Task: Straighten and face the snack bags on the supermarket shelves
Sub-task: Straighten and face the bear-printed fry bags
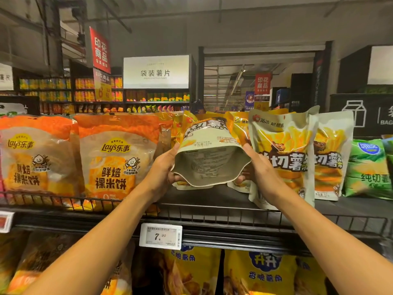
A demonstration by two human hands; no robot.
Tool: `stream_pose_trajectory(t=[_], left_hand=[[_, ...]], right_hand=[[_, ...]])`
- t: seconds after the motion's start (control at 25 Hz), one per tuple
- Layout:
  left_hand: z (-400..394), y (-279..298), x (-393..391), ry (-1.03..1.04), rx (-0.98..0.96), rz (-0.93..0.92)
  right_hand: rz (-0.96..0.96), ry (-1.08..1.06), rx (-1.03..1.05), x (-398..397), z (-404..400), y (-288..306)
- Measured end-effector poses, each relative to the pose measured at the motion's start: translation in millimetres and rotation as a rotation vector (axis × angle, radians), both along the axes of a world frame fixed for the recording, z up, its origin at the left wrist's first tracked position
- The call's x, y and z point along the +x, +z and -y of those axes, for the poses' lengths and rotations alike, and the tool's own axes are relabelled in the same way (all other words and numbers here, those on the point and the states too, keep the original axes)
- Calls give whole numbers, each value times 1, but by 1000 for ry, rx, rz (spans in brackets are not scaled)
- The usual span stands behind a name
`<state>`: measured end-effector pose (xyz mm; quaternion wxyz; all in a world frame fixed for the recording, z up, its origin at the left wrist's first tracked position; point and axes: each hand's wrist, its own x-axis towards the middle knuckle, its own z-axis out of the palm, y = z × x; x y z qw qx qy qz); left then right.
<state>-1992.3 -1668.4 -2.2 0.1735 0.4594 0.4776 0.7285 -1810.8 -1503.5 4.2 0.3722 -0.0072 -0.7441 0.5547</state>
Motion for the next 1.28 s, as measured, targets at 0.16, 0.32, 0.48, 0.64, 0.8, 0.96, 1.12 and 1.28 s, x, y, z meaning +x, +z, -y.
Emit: stream_pose_trajectory(t=[0.16,0.32,0.48,0.64,0.8,0.96,1.12,1.28], left_hand=[[0,2,4,55,-8,8],[2,2,3,0,6,-10],[3,0,4,-79,-27,-33],[3,-1,4,-130,-55,-68],[1,-2,3,-148,-43,-25],[1,-3,1,-145,-50,-33],[-3,-1,5,48,-77,-112],[-3,-3,1,150,2,-206]], right_hand=[[-5,-7,15,-2,1,1],[-5,-9,67,-1,-1,0],[2,12,79,-2,-5,-2],[50,-116,164,-3,-8,-5],[74,-69,178,-5,-12,-6],[40,-5,155,-5,-15,-7],[-80,-17,77,-6,-14,-6],[-136,-156,86,-6,-10,-5]])
